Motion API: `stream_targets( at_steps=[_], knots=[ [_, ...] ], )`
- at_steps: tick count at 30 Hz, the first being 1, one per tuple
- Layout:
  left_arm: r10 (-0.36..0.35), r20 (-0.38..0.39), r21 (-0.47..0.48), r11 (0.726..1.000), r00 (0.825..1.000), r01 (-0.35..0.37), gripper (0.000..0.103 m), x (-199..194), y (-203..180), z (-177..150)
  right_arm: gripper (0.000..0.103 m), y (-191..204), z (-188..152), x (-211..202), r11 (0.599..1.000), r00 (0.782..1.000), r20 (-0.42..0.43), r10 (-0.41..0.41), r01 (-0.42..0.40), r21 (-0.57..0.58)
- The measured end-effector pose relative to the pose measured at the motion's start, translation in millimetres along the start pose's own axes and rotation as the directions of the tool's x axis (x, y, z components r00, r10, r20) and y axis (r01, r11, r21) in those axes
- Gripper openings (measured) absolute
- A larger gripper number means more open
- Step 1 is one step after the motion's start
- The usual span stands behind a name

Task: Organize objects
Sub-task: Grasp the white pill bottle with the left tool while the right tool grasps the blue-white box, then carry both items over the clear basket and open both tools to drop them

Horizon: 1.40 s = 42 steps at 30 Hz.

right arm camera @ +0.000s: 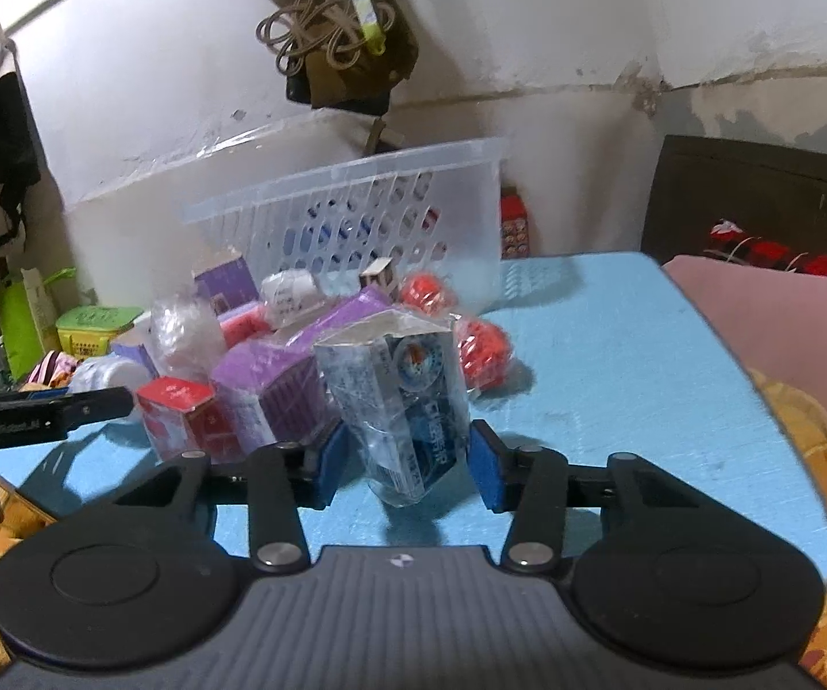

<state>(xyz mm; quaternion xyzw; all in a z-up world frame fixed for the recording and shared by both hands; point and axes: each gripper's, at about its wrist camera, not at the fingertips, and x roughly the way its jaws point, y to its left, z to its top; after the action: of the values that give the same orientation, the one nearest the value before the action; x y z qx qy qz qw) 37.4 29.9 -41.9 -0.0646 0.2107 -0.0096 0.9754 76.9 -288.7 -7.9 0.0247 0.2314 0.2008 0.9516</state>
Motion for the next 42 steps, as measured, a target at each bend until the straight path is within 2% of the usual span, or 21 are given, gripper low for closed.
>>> stream_targets(
  at_steps=[4, 9, 17, 21, 26, 30, 33, 37, 41, 42],
  knots=[
    [0.009, 0.031, -0.021, 1.000, 0.999, -0.008, 0.074, -9, 8, 7, 0.049, -1, 8, -6, 1.000, 1.000, 0.023, -0.008, 0.008, 0.003],
    [-0.005, 0.091, -0.003, 1.000, 0.996, 0.005, 0.074, -21, 6, 23, 0.049, 1, 21, -9, 1.000, 0.999, 0.053, -0.009, 0.010, -0.019],
    [-0.065, 0.179, 0.010, 0.998, 0.982, 0.064, 0.074, -17, 2, 76, 0.049, 1, 72, -6, 0.999, 0.988, 0.156, 0.021, -0.013, -0.052],
    [-0.094, 0.191, 0.018, 0.996, 0.977, 0.093, 0.074, -2, -5, 104, 0.049, -4, 99, 12, 0.998, 0.985, 0.164, 0.057, -0.051, -0.043],
    [-0.135, 0.170, 0.008, 0.991, 0.976, 0.136, 0.074, 27, -8, 142, 0.049, -8, 131, 35, 0.995, 0.982, 0.159, 0.099, -0.096, -0.026],
    [-0.170, 0.138, -0.014, 0.985, 0.976, 0.174, 0.074, 54, -12, 175, 0.049, -2, 163, 64, 0.993, 0.985, 0.133, 0.108, -0.102, -0.052],
    [-0.154, 0.099, -0.015, 0.988, 0.983, 0.156, 0.074, 79, -17, 193, 0.049, 3, 179, 85, 0.993, 0.989, 0.111, 0.102, -0.094, -0.075],
    [-0.143, 0.017, -0.012, 0.990, 0.990, 0.143, 0.074, 114, -18, 202, 0.049, 5, 187, 116, 0.992, 0.993, 0.066, 0.103, -0.097, -0.080],
    [-0.154, -0.006, -0.020, 0.988, 0.988, 0.154, 0.075, 132, -18, 199, 0.050, 4, 186, 126, 0.993, 0.994, 0.053, 0.094, -0.090, -0.073],
    [-0.162, -0.009, -0.020, 0.987, 0.987, 0.162, 0.080, 136, -18, 200, 0.051, 4, 186, 127, 0.993, 0.994, 0.059, 0.095, -0.090, -0.078]
  ],
)
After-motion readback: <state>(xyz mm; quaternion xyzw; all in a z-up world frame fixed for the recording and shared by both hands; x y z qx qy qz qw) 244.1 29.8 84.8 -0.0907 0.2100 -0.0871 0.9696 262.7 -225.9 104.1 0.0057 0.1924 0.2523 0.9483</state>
